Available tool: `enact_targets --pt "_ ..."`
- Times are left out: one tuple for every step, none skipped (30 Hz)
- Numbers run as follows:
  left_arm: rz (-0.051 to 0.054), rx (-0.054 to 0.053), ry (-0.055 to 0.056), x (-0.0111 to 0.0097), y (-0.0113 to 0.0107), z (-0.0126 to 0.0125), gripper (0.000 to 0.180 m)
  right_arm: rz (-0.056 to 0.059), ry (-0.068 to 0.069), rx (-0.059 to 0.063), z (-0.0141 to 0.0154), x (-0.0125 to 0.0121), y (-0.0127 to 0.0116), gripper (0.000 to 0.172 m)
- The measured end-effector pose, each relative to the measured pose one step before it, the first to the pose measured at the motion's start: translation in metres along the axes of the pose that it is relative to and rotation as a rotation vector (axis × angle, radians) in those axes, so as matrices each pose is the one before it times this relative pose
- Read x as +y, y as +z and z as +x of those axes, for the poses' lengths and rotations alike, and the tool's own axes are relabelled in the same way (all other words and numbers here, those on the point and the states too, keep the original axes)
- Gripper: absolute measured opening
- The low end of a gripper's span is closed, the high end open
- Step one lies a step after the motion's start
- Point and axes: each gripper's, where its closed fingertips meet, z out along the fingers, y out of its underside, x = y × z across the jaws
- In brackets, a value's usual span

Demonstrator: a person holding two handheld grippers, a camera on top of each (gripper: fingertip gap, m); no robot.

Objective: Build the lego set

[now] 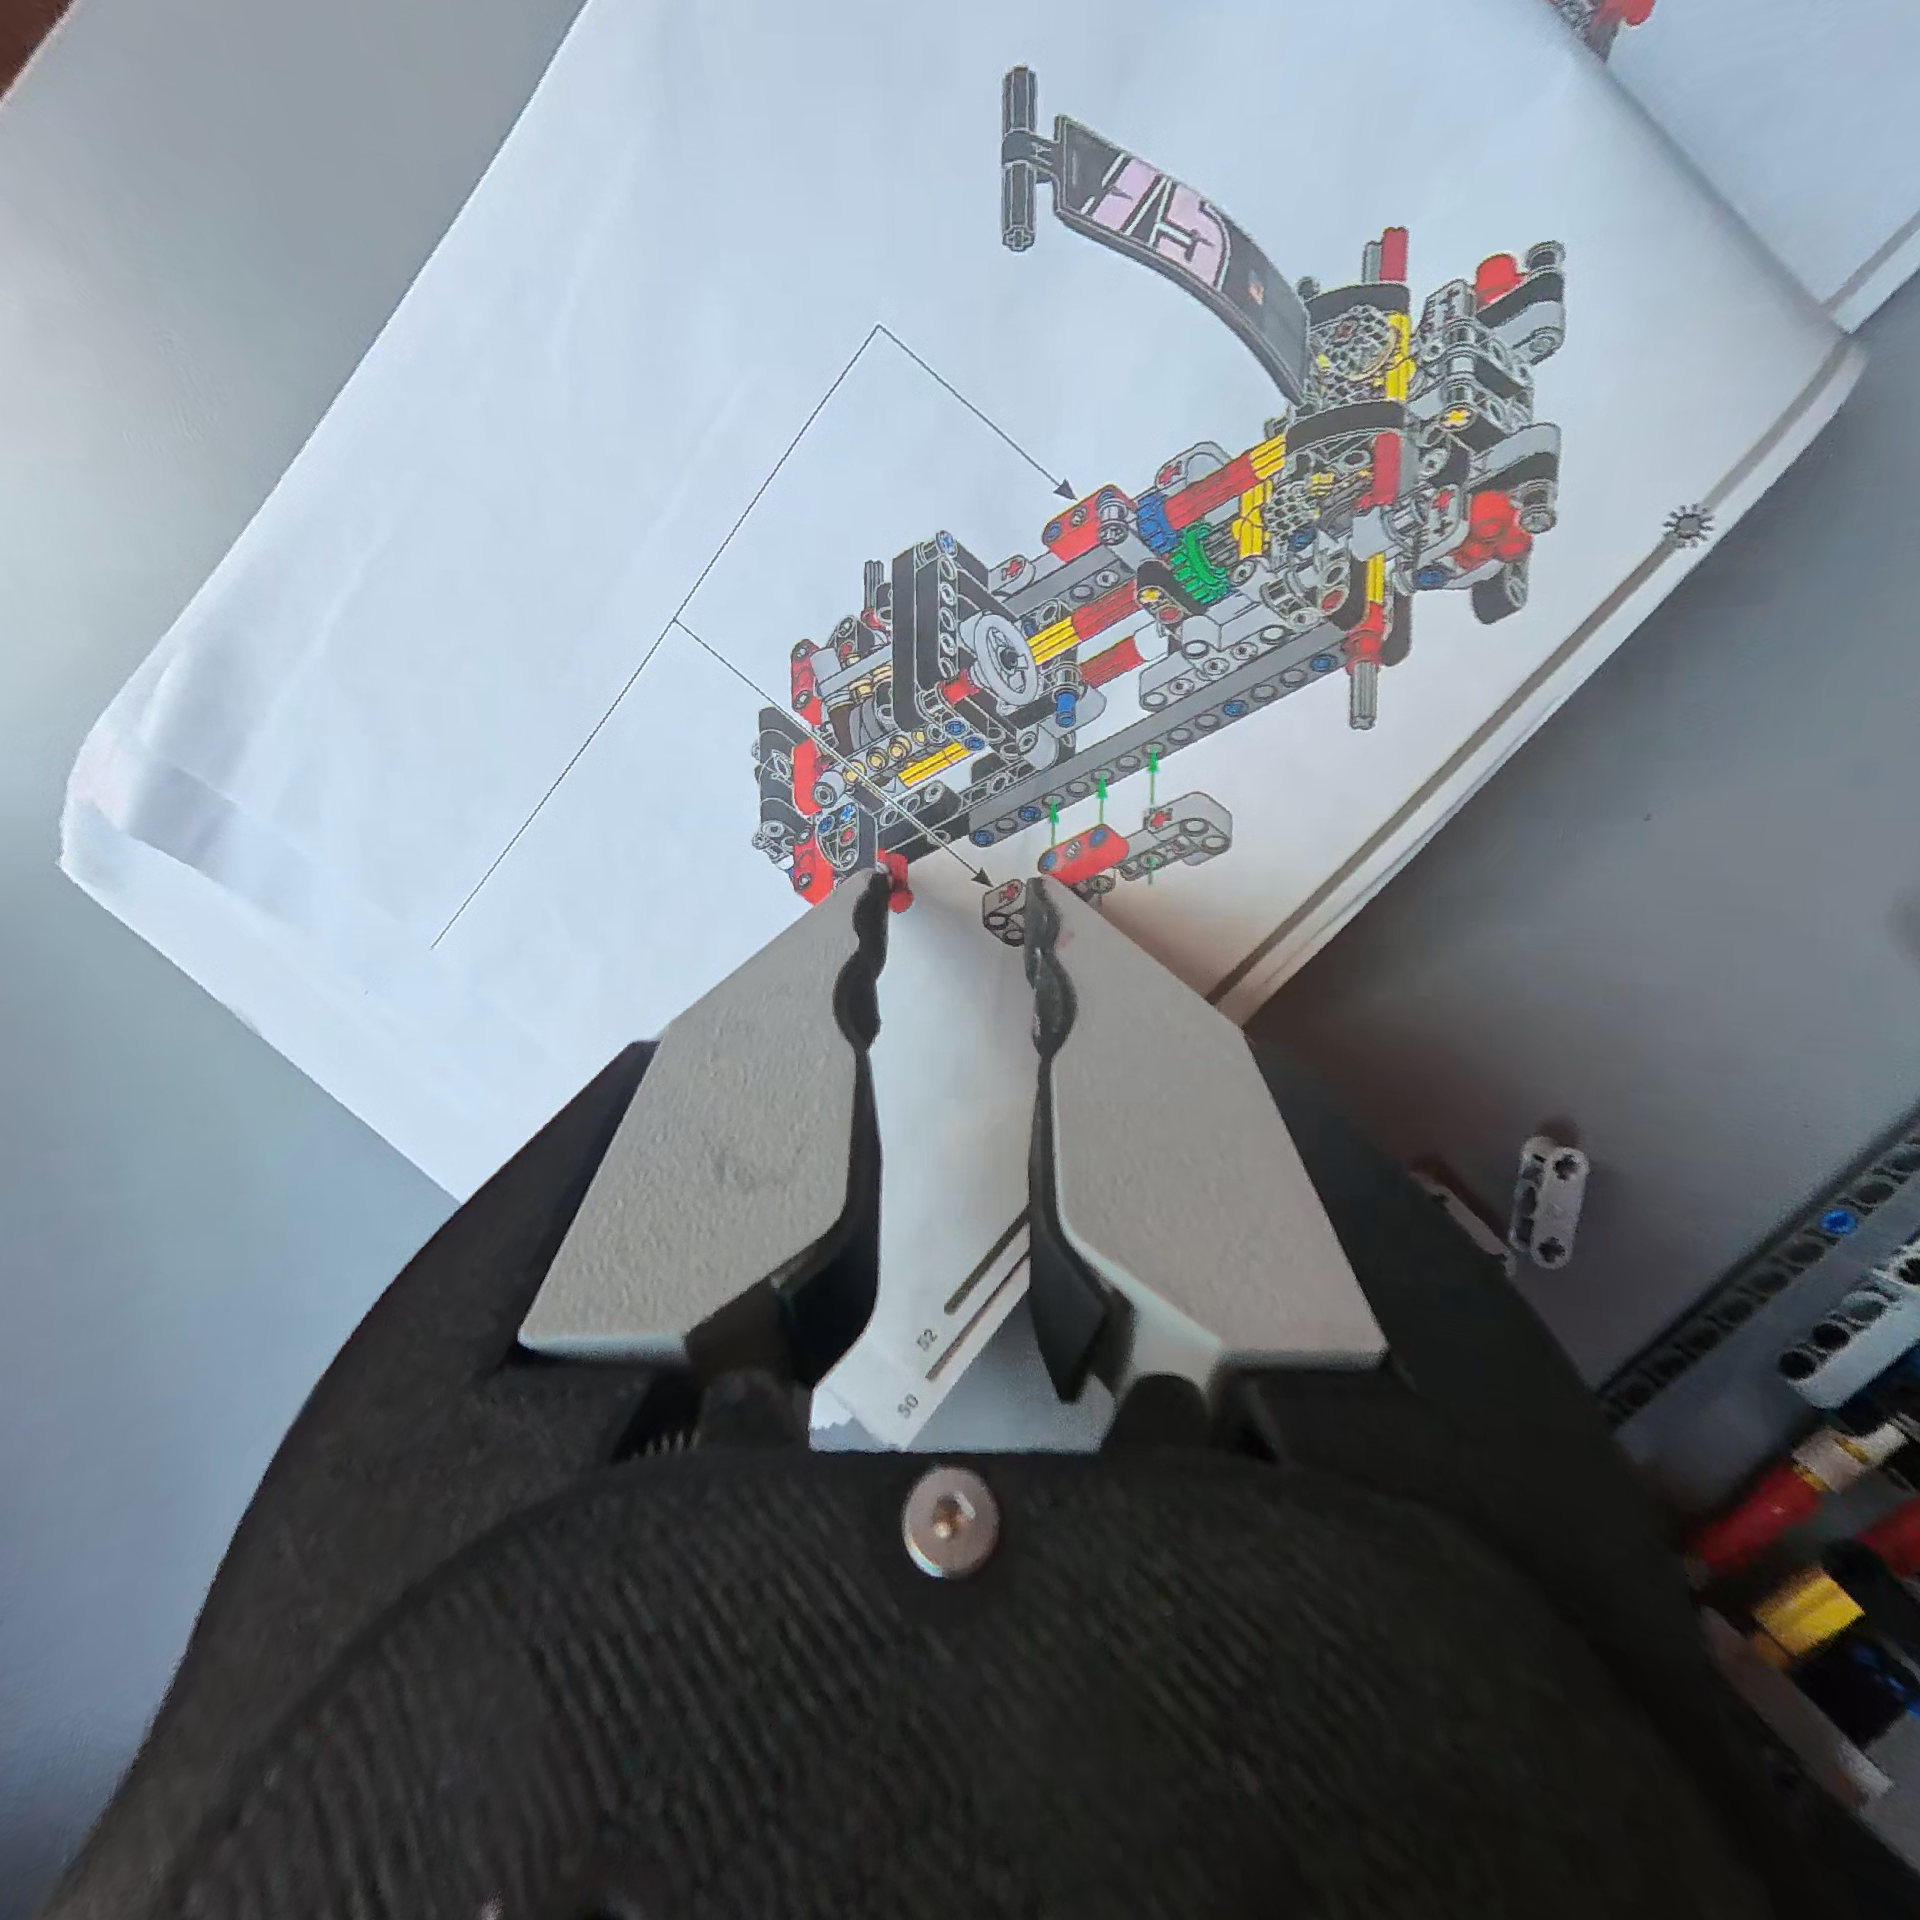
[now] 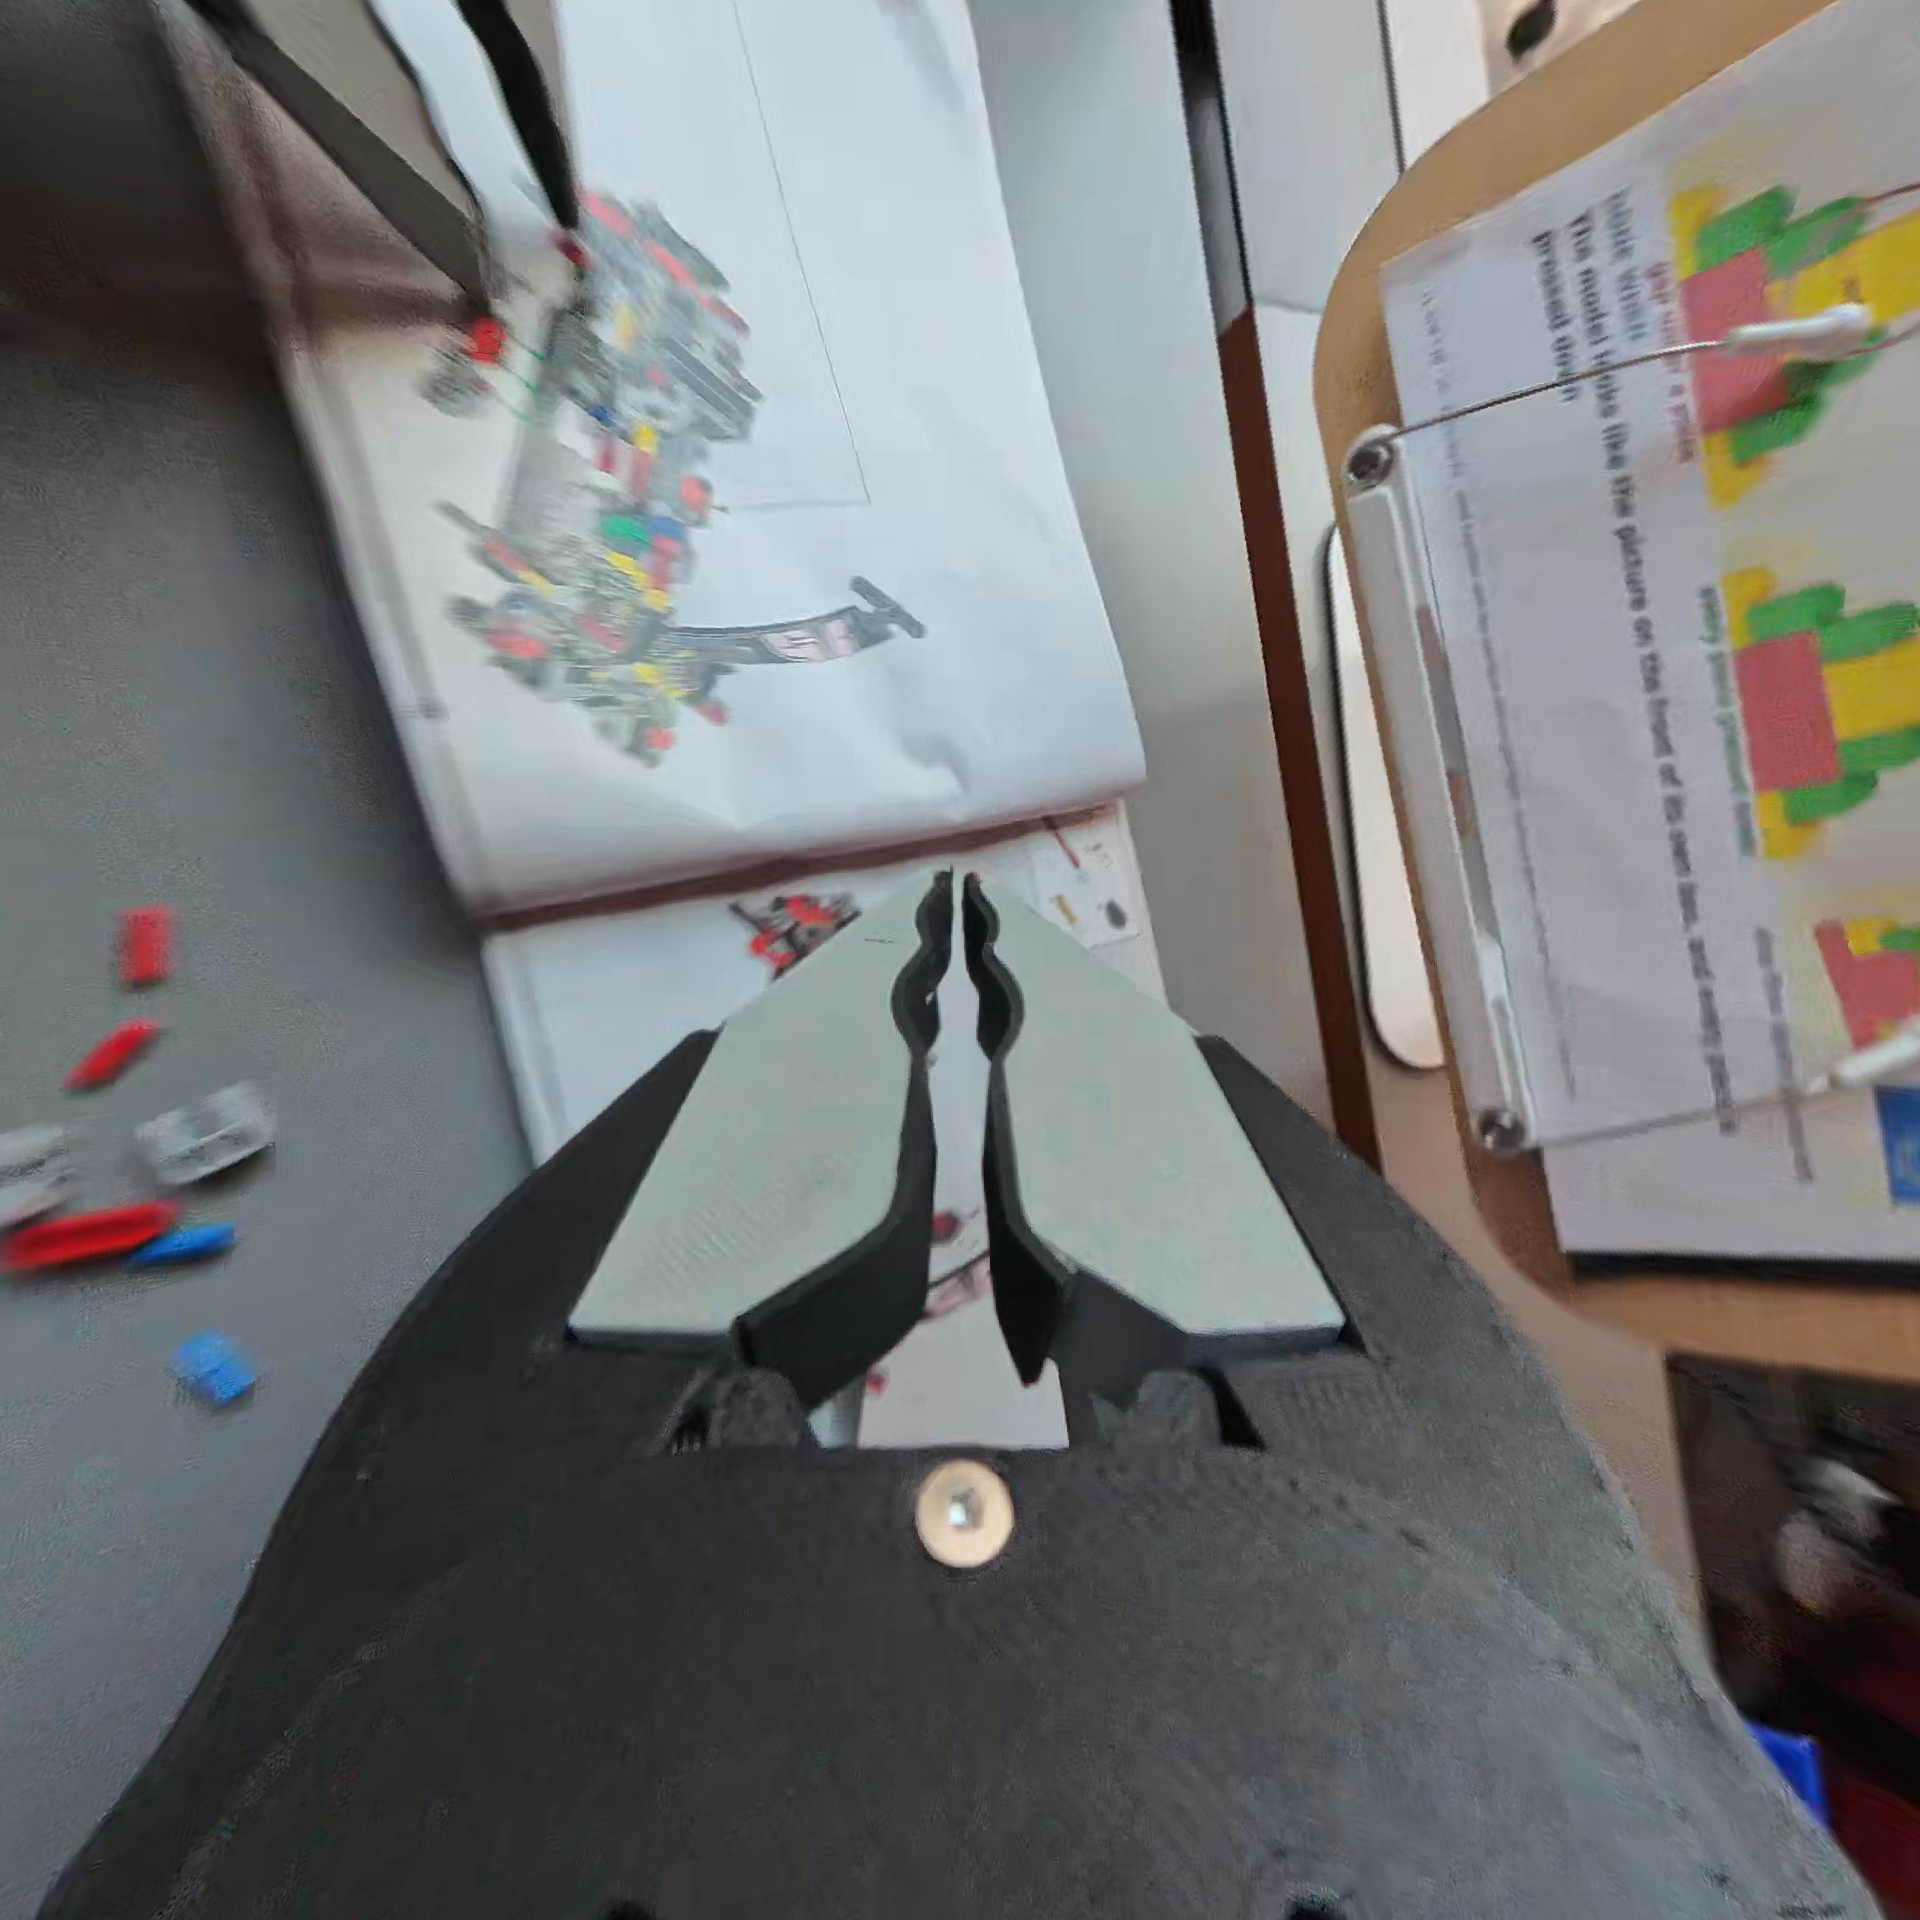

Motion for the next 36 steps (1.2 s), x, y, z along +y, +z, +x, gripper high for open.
enact_targets --pt "-0.0059 -0.016 0.0034 -0.00029 -0.00065 -0.0007 0.023 0.0574 0.0487 -0.0542 -0.00861 -0.00078 -0.03275 0.0" --pt "-0.0046 -0.0174 0.0017 -0.00061 -0.00132 -0.00063 0.019 0.0599 0.0465 -0.0701 -0.01506 0.00122 -0.03357 0.005" --pt "0.0029 -0.017 -0.0013 -0.00198 -0.00291 -0.00026 0.019 0.0519 0.0392 -0.0547 -0.01736 0.00506 -0.03198 0.007" --pt "0.0145 -0.005 -0.0021 -0.00407 -0.00489 0.00215 0.017 0.0312 0.0269 -0.0158 -0.01495 0.01037 -0.02942 0.007" --pt "0.0198 0.0019 -0.0011 -0.00543 -0.00693 0.00376 0.017 0.0114 0.0153 0.0329 -0.00927 0.0152 -0.02746 0.007" --pt "0.0174 -0.0043 0.0002 -0.00579 -0.00851 0.00337 0.018 0.0031 0.0097 0.0599 -0.005 0.01793 -0.02655 0.007" --pt "0.0146 -0.0105 0.0059 -0.00579 -0.01018 0.00331 0.02 0.0085 0.0161 0.0547 -0.00436 0.01793 -0.02524 0.006" --pt "0.0148 -0.016 0.0127 -0.00572 -0.01177 0.00377 0.022 0.0174 0.0276 0.034 -0.00538 0.0168 -0.02308 0.005" --pt "0.0183 -0.0182 0.0162 -0.00567 -0.01302 0.00444 0.023 0.0166 0.0358 0.0194 -0.00613 0.01699 -0.02018 0.006" --pt "0.0218 -0.0159 0.0123 -0.00554 -0.01374 0.00547 0.023 0.0153 0.0359 0.012 -0.00649 0.01674 -0.01681 0.007" --pt "0.0228 -0.0134 0.0039 -0.00473 -0.0142 0.00636 0.024 0.024 0.0288 -0.0025 -0.00859 0.01487 -0.01288 0.009" --pt "0.0224 -0.0068 -0.0035 -0.00326 -0.01451 0.008 0.026 0.0305 0.0171 -0.0292 -0.01278 0.01279 -0.00885 0.012" --pt "0.0258 0.0015 -0.0054 -0.00235 -0.01472 0.01029 0.026 0.0177 0.0082 -0.0406 -0.01421 0.01345 -0.00463 0.014" --pt "0.0303 0.0042 -0.002 -0.00134 -0.01485 0.0122 0.026 -0.0037 0.0058 -0.0244 -0.01067 0.01482 -0.00099 0.014" --pt "0.0326 -0.0012 -0.0002 0.00015 -0.01446 0.01224 0.027 -0.0131 0.009 -0.0094 -0.0071 0.01446 0.00184 0.017" --pt "0.0285 -0.0022 -0.0031 0.0021 -0.01358 0.01228 0.027 -0.0123 0.0114 -0.0123 -0.00651 0.0122 0.00331 0.017" --pt "0.0206 -0.0006 -0.0096 0.00431 -0.01215 0.01207 0.028 -0.0002 0.0116 -0.0118 -0.00584 0.00841 0.00354 0.017" --pt "0.0146 0.0037 -0.0168 0.00568 -0.01072 0.01197 0.029 0.0083 0.0086 -0.0109 -0.00509 0.00586 0.00323 0.017" --pt "0.0115 0.0109 -0.0205 0.00638 -0.00938 0.01232 0.03 0.0065 0.0017 -0.0087 -0.00416 0.0049 0.00263 0.017" --pt "0.011 0.0182 -0.0177 0.00645 -0.00836 0.01314 0.031 0.0094 -0.0034 -0.0009 -0.00224 0.0036 0.00186 0.017" --pt "0.0158 0.0164 -0.0127 0.00585 -0.00767 0.0127 0.032 0.0084 -0.0074 0.0001 -0.0017 0.0028 0.00119 0.018" --pt "0.019 0.0065 -0.0113 0.00529 -0.00706 0.01068 0.032 -0.0006 -0.0105 -0.0043 -0.00226 0.00341 0.0006 0.021" --pt "0.0197 -0.0028 -0.0118 0.00518 -0.00646 0.00874 0.032 -0.0048 -0.0107 -0.0066 -0.00259 0.00344 0.00023 0.022" --pt "0.0244 0.0055 -0.0146 0.00495 -0.00527 0.00909 0.031 -0.004 -0.0087 -0.0095 -0.00311 0.00296 0.00047 0.024" --pt "0.0257 0.0138 -0.0184 0.00551 -0.00406 0.00935 0.031 -0.0037 -0.006 -0.0138 -0.004 0.00262 0.00093 0.025" --pt "0.0201 -0.0007 -0.023 0.00731 -0.00267 0.00558 0.032 -0.0031 -0.0028 -0.0099 -0.00354 0.00222 0.00167 0.027" --pt "0.0149 -0.0152 -0.031 0.00906 -0.00162 0.00167 0.032 -0.0007 -0.0024 -0.0093 -0.00381 0.00143 0.00234 0.029" --pt "0.0127 -0.0045 -0.0378 0.00999 -0.00096 0.00141 0.032 0.0005 -0.0058 -0.013 -0.00464 0.00097 0.00303 0.03" --pt "0.0201 0.0148 -0.0473 0.00886 -0.0008 0.00265 0.032 -0.0004 -0.01 -0.0064 -0.00371 0.0008 0.00361 0.03" --pt "0.0205 0.0263 -0.0542 0.00778 -0.00086 0.00293 0.032 -0.0023 -0.0143 0.0026 -0.00236 0.0006 0.00393 0.03" --pt "0.0146 0.0156 -0.0452 0.00724 -0.00106 0.00027 0.032 -0.0061 -0.0148 -0.0015 -0.00273 0.0006 0.00419 0.031" --pt "0.0144 -0.0076 -0.0263 0.00613 -0.00137 -0.0034 0.032 -0.0111 -0.0096 -0.0041 -0.00229 0.00093 0.00436 0.032" --pt "0.0144 -0.0164 -0.0129 0.00485 -0.00146 -0.00505 0.031 -0.0166 -0.0053 -0.001 -0.00126 0.00175 0.0044 0.034" --pt "0.005 -0.0066 -0.0063 0.00493 -0.00145 -0.00439 0.031 -0.0197 -0.006 -0.0009 -0.0009 0.0023 0.00424 0.036" --pt "-0.0039 -0.0032 0.0021 0.00527 -0.00146 -0.00464 0.032 -0.0163 -0.0085 0.0046 -0.00006 0.00177 0.00404 0.036" --pt "-0.0023 -0.0116 0.0109 0.00451 -0.00169 -0.00662 0.033 -0.0112 -0.0092 0.0139 0.00144 0.00084 0.00357 0.036"
